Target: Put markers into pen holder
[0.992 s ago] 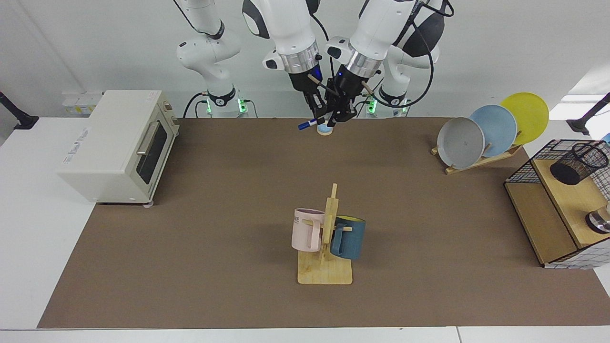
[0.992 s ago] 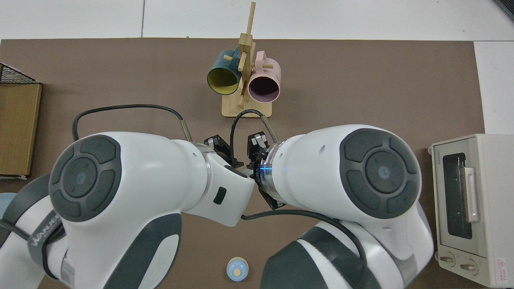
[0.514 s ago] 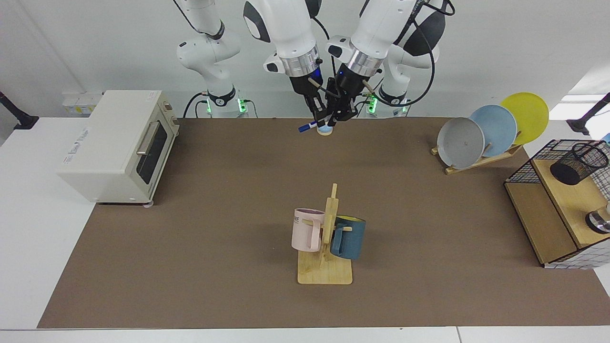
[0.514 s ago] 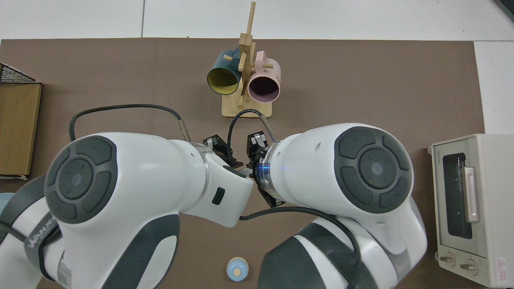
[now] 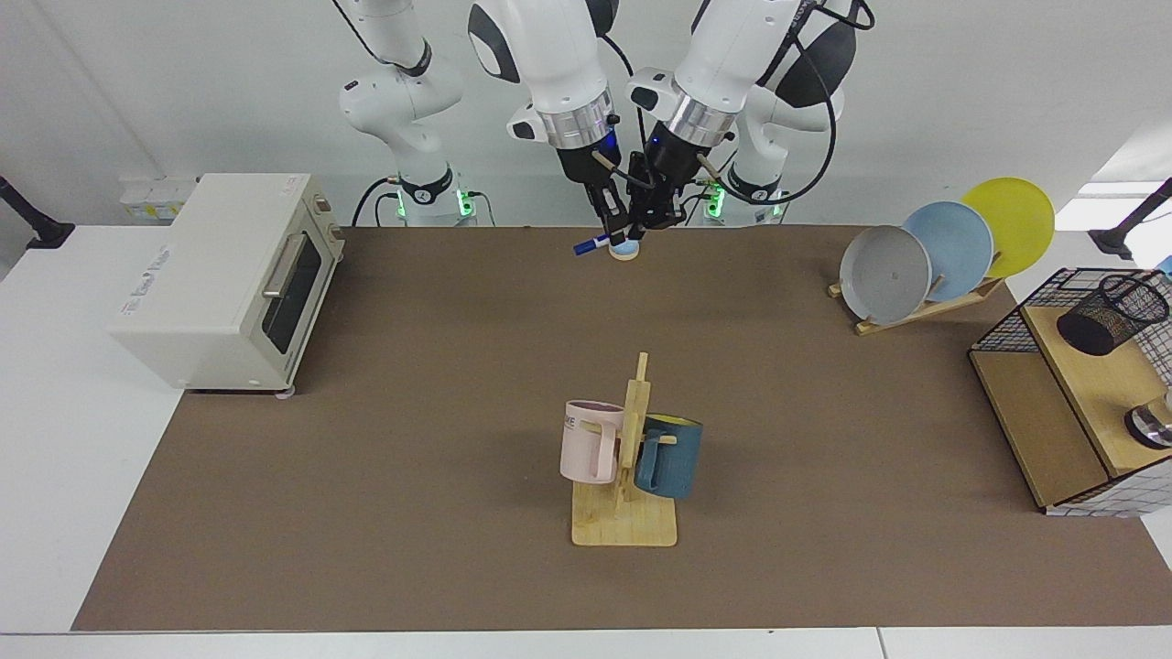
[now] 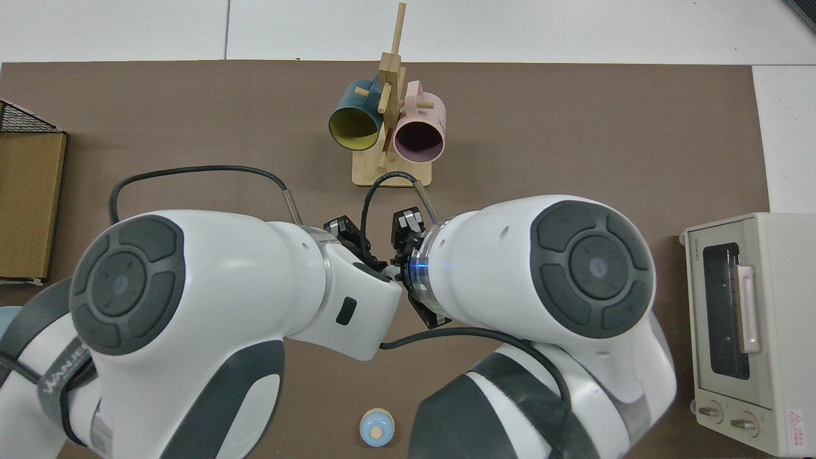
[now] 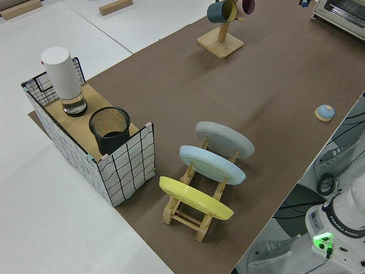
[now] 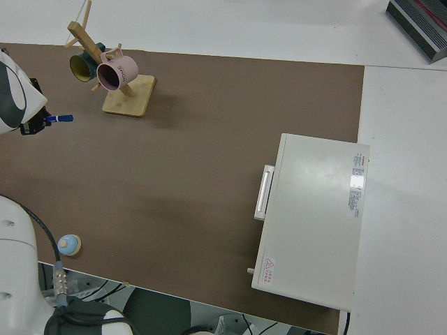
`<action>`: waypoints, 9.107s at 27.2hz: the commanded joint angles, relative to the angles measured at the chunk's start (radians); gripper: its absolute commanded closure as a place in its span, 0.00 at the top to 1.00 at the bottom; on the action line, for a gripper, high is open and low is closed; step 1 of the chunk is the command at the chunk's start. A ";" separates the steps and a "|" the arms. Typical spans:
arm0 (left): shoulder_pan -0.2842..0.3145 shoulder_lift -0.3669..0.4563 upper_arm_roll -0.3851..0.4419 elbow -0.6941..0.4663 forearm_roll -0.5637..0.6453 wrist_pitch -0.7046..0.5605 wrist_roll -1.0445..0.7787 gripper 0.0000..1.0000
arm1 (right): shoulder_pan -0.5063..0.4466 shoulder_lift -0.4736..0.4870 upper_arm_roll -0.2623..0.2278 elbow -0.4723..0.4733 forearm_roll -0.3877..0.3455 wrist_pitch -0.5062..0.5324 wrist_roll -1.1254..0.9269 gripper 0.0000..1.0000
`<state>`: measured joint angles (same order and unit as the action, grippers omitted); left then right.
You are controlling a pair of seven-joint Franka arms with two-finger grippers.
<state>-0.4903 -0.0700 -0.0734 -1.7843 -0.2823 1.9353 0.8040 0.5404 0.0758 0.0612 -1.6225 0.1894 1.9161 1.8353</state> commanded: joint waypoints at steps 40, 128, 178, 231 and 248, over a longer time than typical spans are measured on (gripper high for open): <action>0.042 -0.027 0.023 0.028 0.103 -0.064 -0.009 0.00 | -0.342 -0.111 -0.009 -0.048 -0.116 -0.232 -1.073 1.00; 0.572 0.006 0.058 0.246 0.836 -0.268 0.854 0.00 | -0.468 -0.002 -0.011 0.188 -0.176 -0.465 -1.608 1.00; 0.501 0.176 0.489 0.114 0.890 0.189 1.216 0.00 | -0.468 -0.002 -0.011 0.187 -0.176 -0.465 -1.608 1.00; 0.513 0.239 0.512 0.002 0.873 0.329 1.170 0.00 | -0.468 -0.002 -0.011 0.187 -0.176 -0.465 -1.608 1.00; 0.512 0.240 0.512 0.006 0.871 0.318 1.147 0.20 | -0.468 -0.002 -0.011 0.188 -0.176 -0.465 -1.608 1.00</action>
<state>0.0318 0.1743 0.4262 -1.7646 0.5896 2.2422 1.9652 0.0853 0.0705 0.0457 -1.4475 -0.0047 1.4710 0.2462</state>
